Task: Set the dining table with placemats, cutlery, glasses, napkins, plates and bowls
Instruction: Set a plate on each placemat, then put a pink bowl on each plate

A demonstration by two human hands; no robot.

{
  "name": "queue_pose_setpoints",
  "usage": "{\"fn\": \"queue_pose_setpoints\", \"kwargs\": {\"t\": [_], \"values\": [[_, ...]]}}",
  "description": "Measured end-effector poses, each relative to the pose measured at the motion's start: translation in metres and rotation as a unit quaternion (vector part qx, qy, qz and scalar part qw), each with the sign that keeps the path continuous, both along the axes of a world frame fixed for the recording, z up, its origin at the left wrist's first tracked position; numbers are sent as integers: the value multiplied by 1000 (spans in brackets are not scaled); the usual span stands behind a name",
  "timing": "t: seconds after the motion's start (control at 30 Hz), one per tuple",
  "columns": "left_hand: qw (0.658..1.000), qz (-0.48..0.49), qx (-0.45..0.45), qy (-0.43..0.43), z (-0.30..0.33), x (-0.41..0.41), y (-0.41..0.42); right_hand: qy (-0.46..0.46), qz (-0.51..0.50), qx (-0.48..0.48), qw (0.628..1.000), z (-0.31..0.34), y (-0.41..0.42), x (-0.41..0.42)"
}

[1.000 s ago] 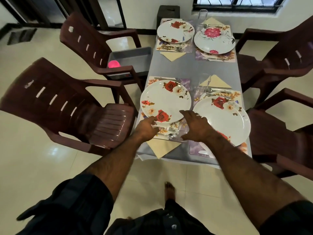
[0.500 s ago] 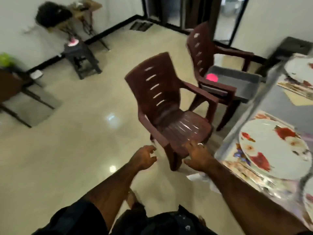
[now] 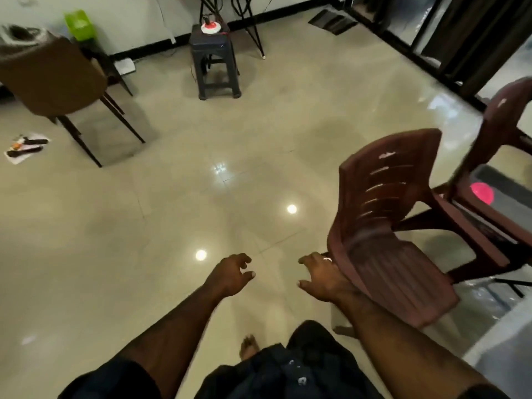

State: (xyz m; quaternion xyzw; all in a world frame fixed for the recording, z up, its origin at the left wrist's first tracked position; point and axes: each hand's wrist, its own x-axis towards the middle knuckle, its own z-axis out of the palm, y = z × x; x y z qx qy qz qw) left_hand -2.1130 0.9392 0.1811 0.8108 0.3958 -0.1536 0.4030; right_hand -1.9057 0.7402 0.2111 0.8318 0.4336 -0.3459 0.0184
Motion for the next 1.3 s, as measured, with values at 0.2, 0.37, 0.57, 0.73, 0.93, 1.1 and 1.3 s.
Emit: {"fn": "queue_pose_setpoints", "kwargs": {"t": [0.2,0.37,0.57,0.73,0.93,1.1,1.3], "values": [[1000,7,-10,7,-20,83,115,31,-9,-4,999,-28,125,70],[999,-24,12,27,-16,187,227,60,-2,-26,998,-49,234,171],[1000,-15,15,-20,12,309,339,18,-5,0,1000,-18,341,306],[997,-65,6,-30,-7,428,436,-1,-114,18,993,-32,396,416],[976,-217,1,-8,-24,590,517,-3,-318,-7,948,-59,397,509],[934,-355,5,32,-15,735,539,40,-499,50,864,-54,388,563],[927,-370,-41,41,-31,924,515,107,-627,42,770,-86,334,634]]}}
